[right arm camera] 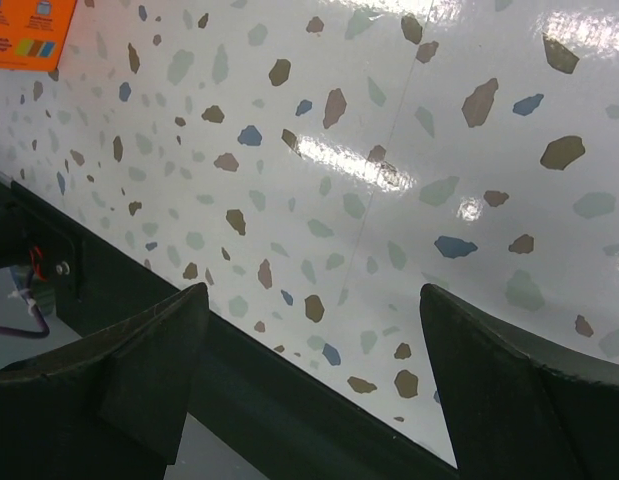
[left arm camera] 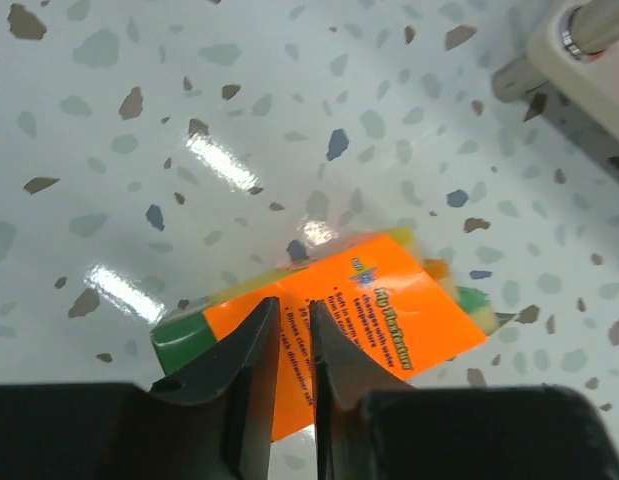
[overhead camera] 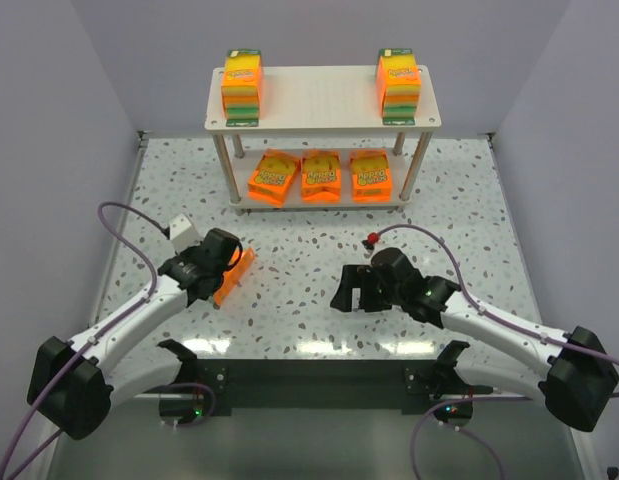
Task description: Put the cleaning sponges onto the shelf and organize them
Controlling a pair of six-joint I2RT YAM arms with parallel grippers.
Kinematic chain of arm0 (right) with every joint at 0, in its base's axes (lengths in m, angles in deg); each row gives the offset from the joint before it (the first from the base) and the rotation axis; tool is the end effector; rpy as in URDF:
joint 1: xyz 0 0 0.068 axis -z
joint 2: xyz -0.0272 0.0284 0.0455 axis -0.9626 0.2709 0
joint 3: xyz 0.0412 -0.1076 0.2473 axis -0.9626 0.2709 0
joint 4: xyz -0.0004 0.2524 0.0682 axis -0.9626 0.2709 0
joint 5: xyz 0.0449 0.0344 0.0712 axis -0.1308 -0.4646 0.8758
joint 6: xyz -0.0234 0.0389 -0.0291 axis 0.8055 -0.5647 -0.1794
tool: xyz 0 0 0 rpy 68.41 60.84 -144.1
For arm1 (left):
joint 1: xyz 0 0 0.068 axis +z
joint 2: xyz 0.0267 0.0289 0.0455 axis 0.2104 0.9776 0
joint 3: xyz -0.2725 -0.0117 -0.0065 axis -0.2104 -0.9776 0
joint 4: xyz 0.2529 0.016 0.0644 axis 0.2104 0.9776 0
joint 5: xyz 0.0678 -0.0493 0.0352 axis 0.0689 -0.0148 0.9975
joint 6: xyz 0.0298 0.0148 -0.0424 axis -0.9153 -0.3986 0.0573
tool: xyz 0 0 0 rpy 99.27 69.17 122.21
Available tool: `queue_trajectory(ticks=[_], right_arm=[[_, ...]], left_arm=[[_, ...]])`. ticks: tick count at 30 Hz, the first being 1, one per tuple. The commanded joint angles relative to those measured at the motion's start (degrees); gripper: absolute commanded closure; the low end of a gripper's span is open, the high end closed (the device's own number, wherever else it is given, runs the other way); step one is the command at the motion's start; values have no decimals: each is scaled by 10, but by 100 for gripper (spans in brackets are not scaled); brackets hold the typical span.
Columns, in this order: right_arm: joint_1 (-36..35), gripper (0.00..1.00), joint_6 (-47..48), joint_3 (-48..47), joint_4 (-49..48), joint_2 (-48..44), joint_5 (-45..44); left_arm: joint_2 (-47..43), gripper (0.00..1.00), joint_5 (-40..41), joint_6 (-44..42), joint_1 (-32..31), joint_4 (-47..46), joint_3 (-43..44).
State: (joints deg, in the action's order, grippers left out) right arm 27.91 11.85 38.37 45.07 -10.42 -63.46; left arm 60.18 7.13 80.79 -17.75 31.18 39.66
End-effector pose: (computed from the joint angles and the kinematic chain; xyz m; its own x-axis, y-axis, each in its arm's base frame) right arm 0.1424 0.1536 0.2101 -0.8700 0.0662 -0.4886 -0.2347 0.8159 0.5284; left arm 0.1772 -0.0740 0.2314 -0.3611 -0.5443 -0.7572 -0.6199 0.7467 -0.2411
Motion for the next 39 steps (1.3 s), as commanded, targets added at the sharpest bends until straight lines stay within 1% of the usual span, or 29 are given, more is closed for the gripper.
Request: queue_trajectory(ticks=[1,3,4,6,8,9,10,11,12,13,14,15,16,17,20,22,23,25,27,28,30,31,34,35,36,37,38,39], right_arm=[[2,11,-1,12,-12,-19,12],[3,11,0,18,-10,-25,12],[2,11,-2,19,-5,-29,11],[3,11,-3,25,-5,-33,6],[2,11,-3,26,-4,-33,3],[3,11,-3,26,-5,-32,-2],[2,11,-3,26,-5,-31,-3],[3,11,-4,26,-4,-27,-6],[3,11,-5,26,-3,-26,-8],[3,11,-5,24,-4,-24,-11],[2,11,-5,24,-3,-21,-14],[2,11,-5,19,-1,-19,-18],[3,10,-5,17,8,-16,-30],[2,10,-4,14,13,-16,-36],[3,10,-8,5,30,-18,-60],[3,9,-13,-4,51,-23,-77],[4,9,-14,-7,57,-27,-98],[3,9,-19,-10,67,-39,-111],[4,9,-19,-11,71,-48,-121],[4,9,-19,-14,81,-51,-126],[4,9,-16,-16,86,-61,-132],[4,9,-14,-17,86,-64,-131],[3,9,10,-17,67,-66,-103],[4,9,17,-17,58,-63,-89],[4,9,29,-24,47,-54,-77],[2,7,44,-29,39,-47,-54],[2,3,50,-32,35,-41,-51],[1,1,55,-45,35,-29,-51]], left_arm=[[18,78,0,29,7,38,-12],[28,82,-10,29,7,23,-23],[32,84,-38,4,7,3,-30],[35,88,-71,-12,6,-42,-52],[34,95,-159,-56,1,-100,-89],[36,100,-192,-61,-2,-149,-100],[36,100,-236,-54,-9,-169,-109],[37,100,-253,-49,-37,-209,-124],[41,100,-266,-43,-57,-227,-126],[49,100,-281,-30,-105,-246,-127],[57,100,-284,-25,-129,-281,-125],[67,100,-289,-18,-148,-294,-120],[93,100,-312,-12,-178,-312,-116],[108,100,-324,-11,-192,-351,-107],[176,100,-355,-10,-241,-401,-72],[221,100,-374,-19,-275,-415,-50],[231,100,-371,-22,-285,-410,-26],[239,100,-352,-25,-300,-400,-8],[218,100,-340,-25,-311,-400,2],[182,100,-322,-32,-314,-401,3],[143,100,-298,-39,-315,-379,9],[105,100,-266,-48,-316,-368,11],[47,100,-195,-63,-314,-302,13],[37,100,-176,-63,-314,-259,16],[27,100,-159,-62,-314,-239,16],[10,100,-129,-55,-313,-219,15],[2,100,-118,-50,-312,-190,10],[-7,100,-110,-46,-311,-181,5]])
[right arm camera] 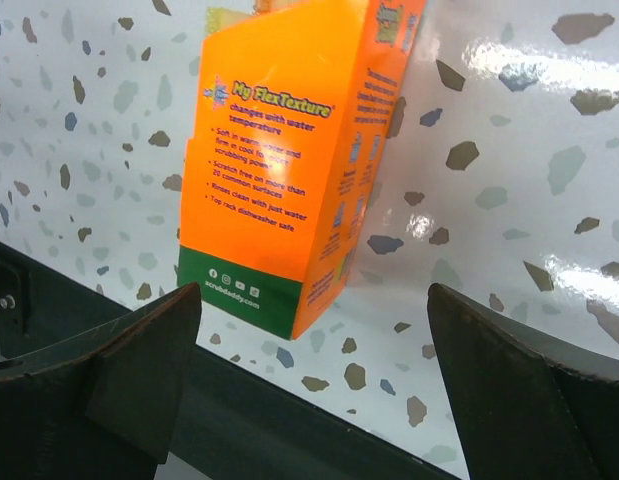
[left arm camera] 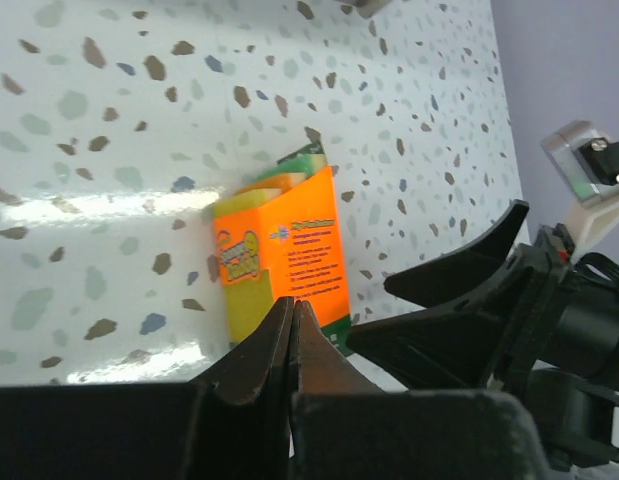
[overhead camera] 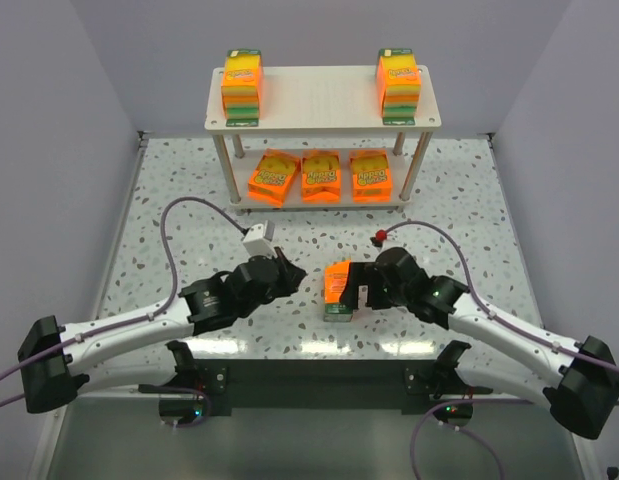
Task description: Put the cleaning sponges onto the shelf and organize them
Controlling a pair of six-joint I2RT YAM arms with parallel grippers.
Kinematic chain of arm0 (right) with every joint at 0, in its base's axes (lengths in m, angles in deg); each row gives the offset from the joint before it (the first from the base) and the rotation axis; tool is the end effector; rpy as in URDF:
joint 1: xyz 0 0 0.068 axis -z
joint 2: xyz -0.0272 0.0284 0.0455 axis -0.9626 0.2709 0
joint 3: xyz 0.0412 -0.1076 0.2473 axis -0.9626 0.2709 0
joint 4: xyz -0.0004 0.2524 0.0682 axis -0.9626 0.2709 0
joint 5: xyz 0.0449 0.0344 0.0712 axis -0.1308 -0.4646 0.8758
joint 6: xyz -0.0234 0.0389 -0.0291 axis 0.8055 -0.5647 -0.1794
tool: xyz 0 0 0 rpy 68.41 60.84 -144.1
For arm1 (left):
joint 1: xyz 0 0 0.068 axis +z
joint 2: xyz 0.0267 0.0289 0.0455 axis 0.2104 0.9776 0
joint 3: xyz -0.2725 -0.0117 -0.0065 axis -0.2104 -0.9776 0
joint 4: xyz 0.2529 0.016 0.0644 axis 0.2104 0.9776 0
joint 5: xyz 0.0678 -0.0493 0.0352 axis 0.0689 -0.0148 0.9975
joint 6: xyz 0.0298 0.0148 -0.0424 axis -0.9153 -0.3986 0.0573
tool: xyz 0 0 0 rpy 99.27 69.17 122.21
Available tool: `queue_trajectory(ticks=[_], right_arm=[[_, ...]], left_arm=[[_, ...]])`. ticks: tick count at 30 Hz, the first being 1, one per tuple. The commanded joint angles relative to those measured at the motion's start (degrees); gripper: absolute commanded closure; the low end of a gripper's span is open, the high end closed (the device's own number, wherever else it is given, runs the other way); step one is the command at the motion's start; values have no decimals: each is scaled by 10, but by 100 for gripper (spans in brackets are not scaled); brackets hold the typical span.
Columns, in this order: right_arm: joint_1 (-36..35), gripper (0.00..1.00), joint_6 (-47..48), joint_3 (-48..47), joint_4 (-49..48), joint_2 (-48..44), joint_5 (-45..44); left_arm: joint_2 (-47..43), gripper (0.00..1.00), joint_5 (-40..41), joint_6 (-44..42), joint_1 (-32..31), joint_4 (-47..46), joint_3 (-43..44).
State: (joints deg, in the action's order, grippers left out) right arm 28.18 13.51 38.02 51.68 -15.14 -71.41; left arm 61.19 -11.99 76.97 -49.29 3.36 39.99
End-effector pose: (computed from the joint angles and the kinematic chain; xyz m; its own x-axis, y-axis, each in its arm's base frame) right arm 0.1353 0.1376 0.2181 -0.8287 0.0836 -0.5535 -0.1968 0.8822 0.4279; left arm 0.1232 -0.1964 0.2625 -0.6629 -0.4205 -0.6195 0.1345 0.7471 -0.6510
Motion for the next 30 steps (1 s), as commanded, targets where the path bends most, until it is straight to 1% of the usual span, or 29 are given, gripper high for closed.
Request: queue_trajectory(ticks=[1,4,6,7,10,13,14,16,17,19,23,30], right_arm=[[-8,1,44,-49,-22,22,8],[-34,1,52,-86,-3,52,-27],[-55,1,51,-121,9,82,-67],[-77,1,48,-134,25,121,-81],[-104,1,30,-175,44,180,-123],[-109,1,4,-179,41,227,-150],[-110,1,-6,-184,54,250,-167],[-113,1,-30,-199,95,267,-228],[-114,1,-35,-203,106,280,-244],[-119,1,-41,-206,122,283,-270],[-121,1,-29,-185,107,274,-264],[-119,1,-52,-156,119,280,-275]], left_arm=[[-33,100,88,-1,6,104,-7],[-62,100,93,24,10,120,-48],[-74,100,95,34,10,128,-63],[-83,100,98,47,11,133,-68],[-101,100,103,59,12,149,-84],[-122,100,116,67,12,178,-89],[-129,100,120,69,12,193,-90],[-152,100,130,78,12,209,-91],[-160,100,132,80,12,219,-95],[-181,100,136,84,12,227,-101],[-199,100,142,89,12,231,-118],[-158,100,129,81,12,206,-119]])
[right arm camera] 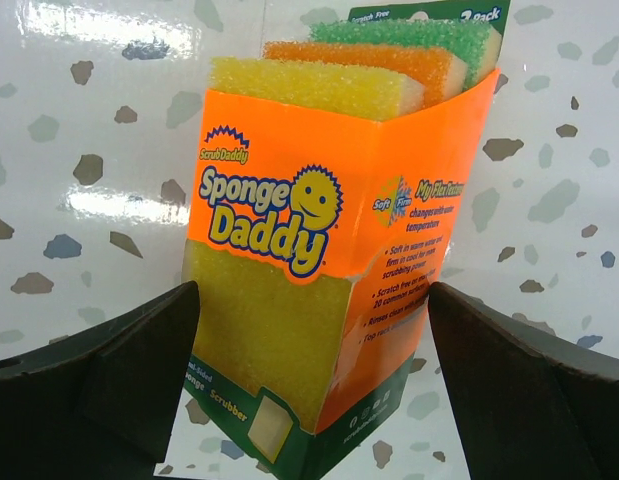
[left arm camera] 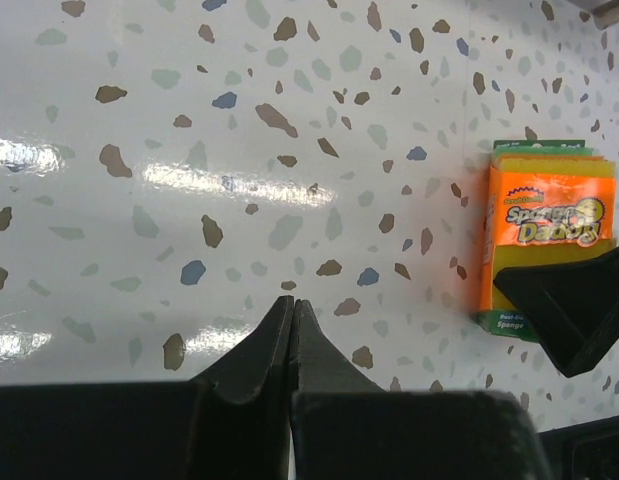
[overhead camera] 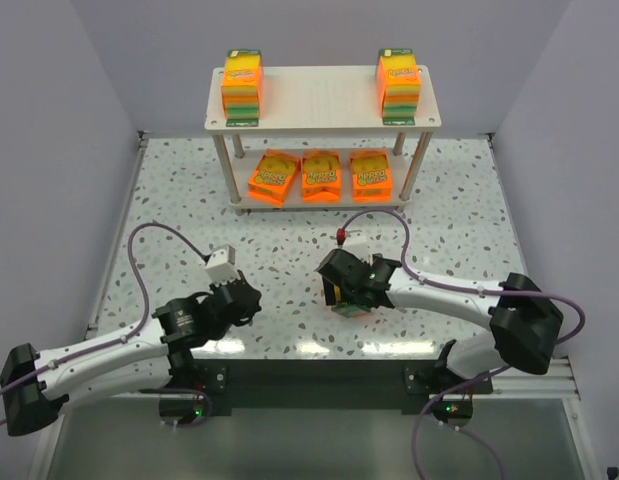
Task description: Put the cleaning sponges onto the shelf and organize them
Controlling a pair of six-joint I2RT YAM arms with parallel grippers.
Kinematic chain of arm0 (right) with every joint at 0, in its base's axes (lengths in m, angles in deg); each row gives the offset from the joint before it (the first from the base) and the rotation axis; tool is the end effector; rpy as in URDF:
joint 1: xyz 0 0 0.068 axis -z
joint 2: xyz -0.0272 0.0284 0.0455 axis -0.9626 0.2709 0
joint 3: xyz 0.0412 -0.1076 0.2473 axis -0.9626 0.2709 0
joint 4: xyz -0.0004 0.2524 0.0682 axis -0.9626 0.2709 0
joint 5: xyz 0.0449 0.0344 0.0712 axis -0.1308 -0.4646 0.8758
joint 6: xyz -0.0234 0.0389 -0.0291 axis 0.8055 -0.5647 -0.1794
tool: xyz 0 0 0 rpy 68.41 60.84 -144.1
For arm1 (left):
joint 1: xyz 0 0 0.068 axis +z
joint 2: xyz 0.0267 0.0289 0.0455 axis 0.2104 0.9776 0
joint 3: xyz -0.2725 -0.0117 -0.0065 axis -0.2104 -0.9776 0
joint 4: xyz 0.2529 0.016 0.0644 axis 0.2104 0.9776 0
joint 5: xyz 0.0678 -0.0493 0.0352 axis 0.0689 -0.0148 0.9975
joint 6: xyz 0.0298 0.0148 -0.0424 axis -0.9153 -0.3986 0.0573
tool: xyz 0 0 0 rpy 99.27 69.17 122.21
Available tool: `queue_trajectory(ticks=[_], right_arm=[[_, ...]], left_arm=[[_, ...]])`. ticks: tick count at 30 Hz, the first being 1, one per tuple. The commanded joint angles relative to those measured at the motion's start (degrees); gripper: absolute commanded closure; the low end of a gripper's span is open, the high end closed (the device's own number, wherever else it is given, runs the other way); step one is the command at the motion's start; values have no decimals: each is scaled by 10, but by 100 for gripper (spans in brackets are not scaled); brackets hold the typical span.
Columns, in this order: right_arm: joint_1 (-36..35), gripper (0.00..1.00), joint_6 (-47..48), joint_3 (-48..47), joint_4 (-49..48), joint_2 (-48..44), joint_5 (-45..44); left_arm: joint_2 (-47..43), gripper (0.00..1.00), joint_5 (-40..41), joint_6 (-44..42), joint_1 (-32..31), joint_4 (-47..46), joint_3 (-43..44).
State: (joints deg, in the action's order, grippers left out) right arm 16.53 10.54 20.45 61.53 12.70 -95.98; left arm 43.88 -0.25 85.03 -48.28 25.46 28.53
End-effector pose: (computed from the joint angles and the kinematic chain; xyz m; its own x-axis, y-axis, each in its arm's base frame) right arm 0.1571 0.2178 0.2031 -0.7990 -0.1153 -0.5901 -0.1271 0.9917 -0.0217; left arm 0.0923 -0.1208 0.2167 -0.6029 -0.4564 -0.6544 -0.1204 0.8629 -0.4908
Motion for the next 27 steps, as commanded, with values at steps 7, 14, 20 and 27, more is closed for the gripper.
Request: queue_trajectory(ticks=[7,14,20,27], right_arm=[[10,1,-51,44,34,-41,-38],[109,1,-96,189,-58,-202,94],[122,1,-134,243,-106,-268,150],[138,4,-223,324,-298,-240,300]], left_arm=[[87,100,-23,-37,2,-102,9],[147,100,-76,-44,2,-158,11],[160,100,-85,-50,2,-187,13],[190,100,-88,-57,2,-199,30]])
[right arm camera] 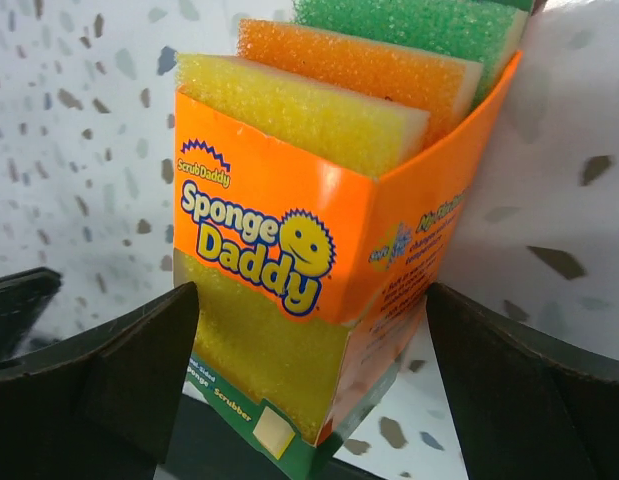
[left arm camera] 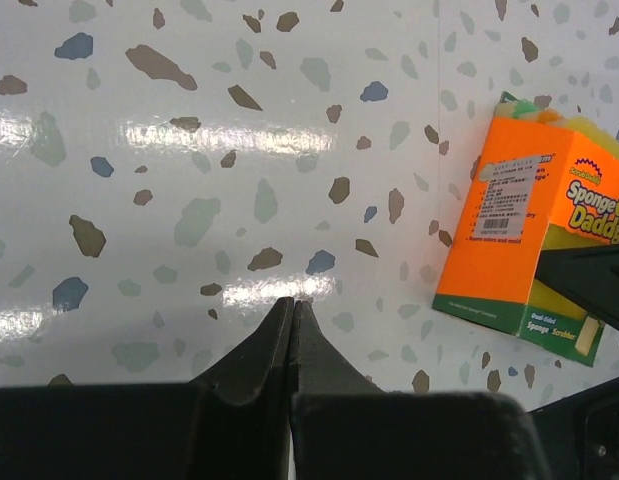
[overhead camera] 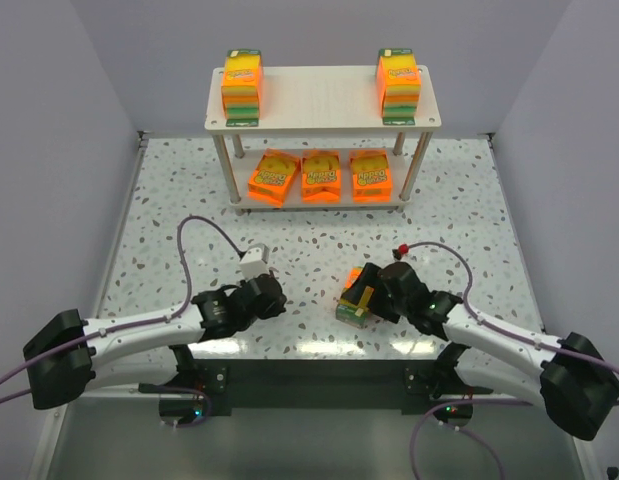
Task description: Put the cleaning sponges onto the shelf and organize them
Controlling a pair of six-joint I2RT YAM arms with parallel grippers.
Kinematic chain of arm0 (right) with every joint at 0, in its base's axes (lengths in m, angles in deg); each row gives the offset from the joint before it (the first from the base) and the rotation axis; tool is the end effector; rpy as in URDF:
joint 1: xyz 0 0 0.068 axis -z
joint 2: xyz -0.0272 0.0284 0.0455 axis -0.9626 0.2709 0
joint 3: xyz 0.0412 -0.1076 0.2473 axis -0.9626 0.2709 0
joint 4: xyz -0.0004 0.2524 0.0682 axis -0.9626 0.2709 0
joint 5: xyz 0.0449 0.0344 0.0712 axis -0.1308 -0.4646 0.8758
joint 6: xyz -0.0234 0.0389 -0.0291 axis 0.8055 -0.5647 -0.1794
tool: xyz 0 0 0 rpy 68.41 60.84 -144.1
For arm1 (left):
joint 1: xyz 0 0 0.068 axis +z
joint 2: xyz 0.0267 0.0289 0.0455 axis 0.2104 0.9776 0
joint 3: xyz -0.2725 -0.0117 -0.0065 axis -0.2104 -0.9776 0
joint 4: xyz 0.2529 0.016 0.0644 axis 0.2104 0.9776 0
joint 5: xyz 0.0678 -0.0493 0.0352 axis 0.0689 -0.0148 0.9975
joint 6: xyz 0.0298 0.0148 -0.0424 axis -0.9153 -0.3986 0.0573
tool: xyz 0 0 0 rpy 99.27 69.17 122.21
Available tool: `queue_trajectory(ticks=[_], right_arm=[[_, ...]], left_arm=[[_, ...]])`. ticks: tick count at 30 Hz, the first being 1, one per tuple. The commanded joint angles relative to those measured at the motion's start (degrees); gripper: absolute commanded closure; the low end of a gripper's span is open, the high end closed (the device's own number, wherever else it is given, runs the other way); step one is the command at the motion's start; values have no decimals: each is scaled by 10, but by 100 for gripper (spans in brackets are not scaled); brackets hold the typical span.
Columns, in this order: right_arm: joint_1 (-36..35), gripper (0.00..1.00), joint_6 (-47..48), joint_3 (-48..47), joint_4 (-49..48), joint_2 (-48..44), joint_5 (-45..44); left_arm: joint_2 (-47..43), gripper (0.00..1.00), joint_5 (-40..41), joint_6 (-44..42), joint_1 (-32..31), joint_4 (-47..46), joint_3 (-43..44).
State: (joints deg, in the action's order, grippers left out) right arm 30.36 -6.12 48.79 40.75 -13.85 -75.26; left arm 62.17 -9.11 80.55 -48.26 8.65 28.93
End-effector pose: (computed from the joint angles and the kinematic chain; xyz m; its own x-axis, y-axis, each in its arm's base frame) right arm 0.1356 0.1245 0.1686 -0.8047 0.4258 -0.4137 0.1500 0.8201 0.5522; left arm 0.1146 -0.1695 0.1880 -0.7182 -0.3402 -0.6070 -0.0240 0.8839 -0.4670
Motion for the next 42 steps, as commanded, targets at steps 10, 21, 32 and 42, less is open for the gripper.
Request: queue_trajectory(ticks=[10,21,32,42], right_arm=[[-6,1,-147,44,-290,110,114],[-6,1,-126,36,-404,132,255],[-5,1,28,-92,-15,3,76],[10,100,192,-204,36,106,-7]], left_arm=[[-24,100,19,3,1,-12,13],[-20,100,-14,12,2,-41,1],[-26,100,-27,26,1,-19,9],[-76,100,-116,46,-19,-13,-43]])
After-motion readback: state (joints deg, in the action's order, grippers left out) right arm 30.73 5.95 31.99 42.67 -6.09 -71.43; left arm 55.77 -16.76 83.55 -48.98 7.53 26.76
